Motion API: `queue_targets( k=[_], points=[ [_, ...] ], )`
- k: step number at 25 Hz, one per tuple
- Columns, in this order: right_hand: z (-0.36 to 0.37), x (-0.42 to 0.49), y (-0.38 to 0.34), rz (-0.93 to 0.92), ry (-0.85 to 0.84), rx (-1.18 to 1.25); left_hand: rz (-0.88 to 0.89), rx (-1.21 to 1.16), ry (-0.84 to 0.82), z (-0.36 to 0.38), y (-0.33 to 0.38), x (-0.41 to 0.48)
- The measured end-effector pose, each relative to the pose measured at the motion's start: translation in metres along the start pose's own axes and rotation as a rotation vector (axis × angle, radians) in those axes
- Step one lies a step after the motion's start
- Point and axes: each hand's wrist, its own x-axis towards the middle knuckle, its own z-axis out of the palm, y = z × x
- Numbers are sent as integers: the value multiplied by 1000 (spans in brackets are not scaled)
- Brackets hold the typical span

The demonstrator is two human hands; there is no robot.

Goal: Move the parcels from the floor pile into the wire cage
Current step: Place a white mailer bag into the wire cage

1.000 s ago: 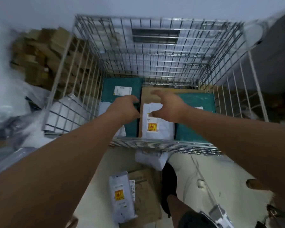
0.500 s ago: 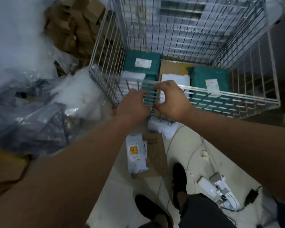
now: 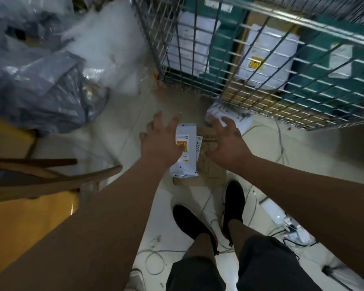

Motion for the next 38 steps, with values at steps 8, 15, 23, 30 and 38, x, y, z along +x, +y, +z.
queue_targets(
  k=[8,15,23,30,38],
  points=[
    [122,59,48,10,-95,-103,-118,-157,-83,124,-27,25],
    [214,122,106,42,-215,-51,-228,-367,-103,234,-48,76],
    [256,137,107,34,-115,-83,-220,-494,2,290,-57,87],
    [296,149,58,134,-42,-119,-281,-457,114,286,-76,83],
    [296,151,64,141,-10,-172,-237,-394,73,280,-85,70]
  ],
)
